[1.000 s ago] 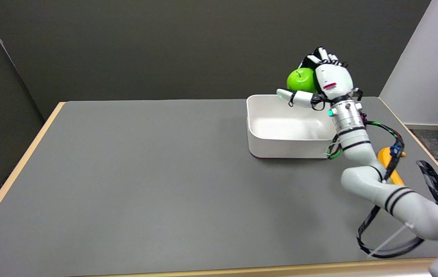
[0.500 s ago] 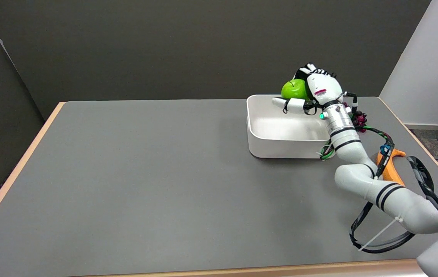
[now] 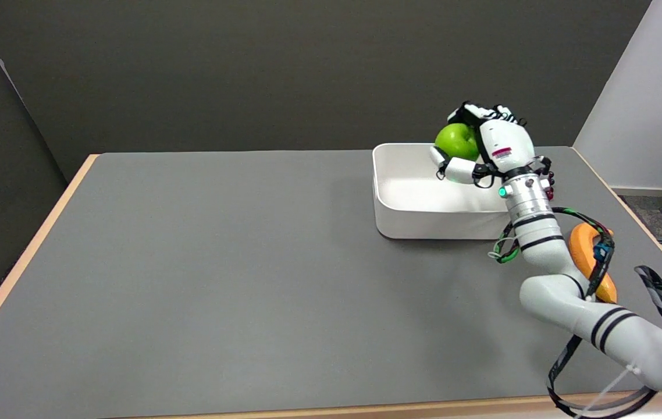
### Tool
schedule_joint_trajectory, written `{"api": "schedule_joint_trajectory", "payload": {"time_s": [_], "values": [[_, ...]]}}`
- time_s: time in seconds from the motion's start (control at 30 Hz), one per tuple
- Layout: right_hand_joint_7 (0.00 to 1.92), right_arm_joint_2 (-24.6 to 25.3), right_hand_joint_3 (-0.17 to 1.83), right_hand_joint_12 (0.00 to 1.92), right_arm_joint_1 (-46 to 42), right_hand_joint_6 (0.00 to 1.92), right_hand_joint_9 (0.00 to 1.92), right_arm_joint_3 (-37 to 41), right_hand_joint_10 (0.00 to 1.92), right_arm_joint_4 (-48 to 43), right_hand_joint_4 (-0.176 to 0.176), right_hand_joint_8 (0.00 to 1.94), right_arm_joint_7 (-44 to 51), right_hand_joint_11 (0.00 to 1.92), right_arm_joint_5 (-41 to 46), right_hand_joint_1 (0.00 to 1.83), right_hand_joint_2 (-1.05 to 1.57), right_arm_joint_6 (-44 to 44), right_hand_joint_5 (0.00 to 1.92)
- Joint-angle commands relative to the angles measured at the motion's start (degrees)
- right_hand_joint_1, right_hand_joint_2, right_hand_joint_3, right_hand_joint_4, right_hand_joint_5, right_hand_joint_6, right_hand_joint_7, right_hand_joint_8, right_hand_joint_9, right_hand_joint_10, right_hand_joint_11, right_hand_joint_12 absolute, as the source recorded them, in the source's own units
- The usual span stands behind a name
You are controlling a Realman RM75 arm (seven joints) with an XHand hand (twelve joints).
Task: Place the green apple into the white box.
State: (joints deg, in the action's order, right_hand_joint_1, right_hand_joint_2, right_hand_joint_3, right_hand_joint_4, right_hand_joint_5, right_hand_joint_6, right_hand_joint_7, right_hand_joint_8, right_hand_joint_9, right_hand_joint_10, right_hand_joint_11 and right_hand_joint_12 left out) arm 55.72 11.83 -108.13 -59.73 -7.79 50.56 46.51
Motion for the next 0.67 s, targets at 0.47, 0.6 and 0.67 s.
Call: {"api": "schedule_joint_trajectory", "payload": {"time_s": [0.47, 0.6, 0.67], "values": [[0.01, -2.6, 0.89, 0.82, -6.3, 0.45, 0.00, 2.3, 0.24, -12.9, 0.095, 0.13, -0.2, 0.00, 1.9, 0.34, 0.55, 0.8, 0.14], [0.01, -3.2, 0.92, 0.72, -8.3, 0.42, 0.00, 2.2, 0.11, -19.5, 0.070, 0.07, -0.2, 0.00, 1.3, 0.36, 0.54, 7.6, 0.07], [0.00, -4.1, 0.92, 0.71, -9.6, 0.40, 0.00, 1.9, 0.12, -22.6, 0.063, 0.08, 0.4, 0.00, 0.8, 0.34, 0.53, 12.4, 0.06]]}}
